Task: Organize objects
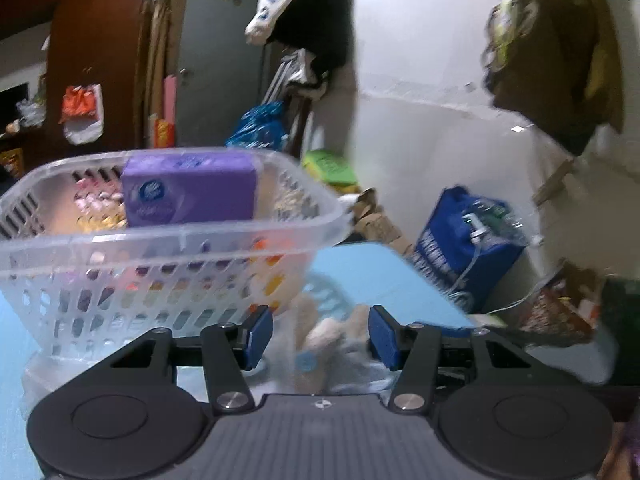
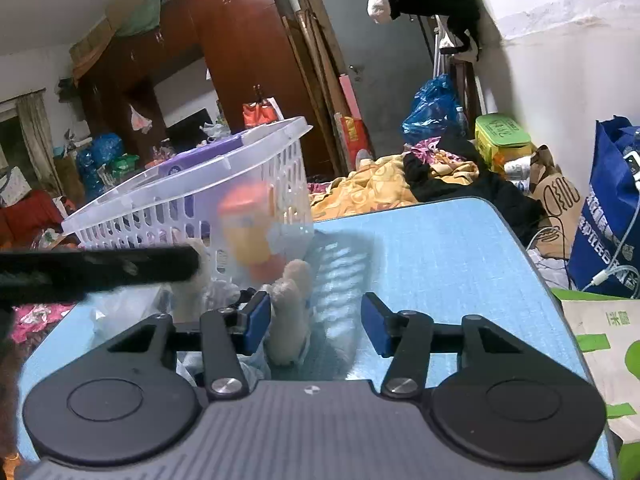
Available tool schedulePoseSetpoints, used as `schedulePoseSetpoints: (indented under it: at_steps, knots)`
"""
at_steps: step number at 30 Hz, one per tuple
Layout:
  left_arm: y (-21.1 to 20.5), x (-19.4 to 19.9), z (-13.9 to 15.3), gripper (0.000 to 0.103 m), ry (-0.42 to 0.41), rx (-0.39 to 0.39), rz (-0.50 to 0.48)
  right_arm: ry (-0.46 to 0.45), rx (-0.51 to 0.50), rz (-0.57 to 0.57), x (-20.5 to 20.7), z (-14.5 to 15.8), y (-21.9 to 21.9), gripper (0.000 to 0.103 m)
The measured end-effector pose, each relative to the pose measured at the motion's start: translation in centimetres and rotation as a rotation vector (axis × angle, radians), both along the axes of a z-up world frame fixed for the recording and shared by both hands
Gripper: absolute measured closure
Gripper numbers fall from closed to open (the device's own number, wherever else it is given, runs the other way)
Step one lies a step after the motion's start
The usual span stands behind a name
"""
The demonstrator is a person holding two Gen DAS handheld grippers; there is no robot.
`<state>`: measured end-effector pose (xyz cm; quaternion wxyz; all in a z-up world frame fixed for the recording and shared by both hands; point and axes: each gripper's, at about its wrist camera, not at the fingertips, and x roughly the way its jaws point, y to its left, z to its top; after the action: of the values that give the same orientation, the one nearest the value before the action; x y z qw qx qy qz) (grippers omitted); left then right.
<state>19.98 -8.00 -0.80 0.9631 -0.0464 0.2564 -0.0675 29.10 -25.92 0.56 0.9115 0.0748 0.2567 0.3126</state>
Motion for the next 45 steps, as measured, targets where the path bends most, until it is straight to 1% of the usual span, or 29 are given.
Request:
schedulePoseSetpoints:
  at_steps: [2,4,6,9,11,13,17,19,23,27,30,33,37,38,39,41,43,44,45]
  knots:
    - [-0.8,-0.7,0.7,0.045,-0.022,0.01,-0.022,-0.003,0.008,-0.013,-0.3,-0.1,-0.8,0.049]
    - [-1.6,-0.9,1.0,0.045,-0.027,0.024,-0.035,-0.002,0.014,-0.027,-0.3,0.0,-1.5,0.049]
    - [-2.0,-0.6,0.8,0.045,-0.008,0.039,-0.032,0.001,0.016,-0.038,-0.1,0.0,-1.8,0.049]
    - [-2.2,-0.2,0.1,0.045,0.018,0.03,-0.04,-0.002,0.005,-0.048,-0.2,0.0,-1.9,0.049]
    - [-2.5,0.0,-0.3,0.045,0.023,0.066,-0.018,-0.002,0.006,-0.049,-0.3,0.0,-1.9,0.049]
    - [-2.3,0.5,-0.5,0.045,0.037,0.084,0.03,-0.003,0.007,-0.039,-0.2,0.1,-1.6,0.049]
    - [-1.3,1.7,-1.4,0.046,0.078,0.072,0.058,-0.009,0.006,-0.013,-0.2,0.4,-0.5,0.05]
    - [-1.1,1.9,-2.0,0.049,0.09,0.081,0.074,-0.006,0.009,-0.003,0.0,0.6,0.0,0.052]
    - [-0.2,2.1,-2.5,0.059,0.095,0.047,0.093,0.004,0.008,0.019,0.5,0.8,1.0,0.057]
    - [0.0,2.0,-2.4,0.06,0.091,0.048,0.098,0.013,0.007,0.028,1.0,0.9,1.8,0.061]
    - [0.4,1.6,-2.7,0.061,0.086,0.043,0.1,0.025,-0.007,0.033,1.6,0.7,2.5,0.061]
    - [0.9,1.4,-3.0,0.061,0.084,0.026,0.097,0.032,-0.017,0.042,2.2,0.5,2.9,0.061]
    - [1.9,0.9,-3.0,0.061,0.07,-0.009,0.094,0.023,0.003,0.047,2.3,0.4,3.1,0.061]
    - [2.1,0.8,-3.0,0.061,0.068,-0.017,0.092,0.021,0.004,0.053,2.4,0.4,3.2,0.067]
    - [2.2,0.7,-3.0,0.061,0.062,-0.026,0.09,0.021,0.004,0.057,2.4,0.3,3.3,0.077]
    - [2.4,0.4,-2.9,0.061,0.049,-0.028,0.083,0.021,0.021,0.067,2.4,0.2,3.3,0.08]
    - [2.4,0.1,-2.8,0.064,0.04,-0.029,0.079,0.01,0.013,0.07,2.3,0.2,3.3,0.085]
    - [2.5,0.0,-2.7,0.075,0.03,-0.038,0.074,0.0,0.007,0.063,2.1,0.2,3.2,0.087]
    - [2.6,-0.1,-2.6,0.076,0.022,-0.046,0.073,-0.006,0.009,0.058,1.9,0.3,3.0,0.087]
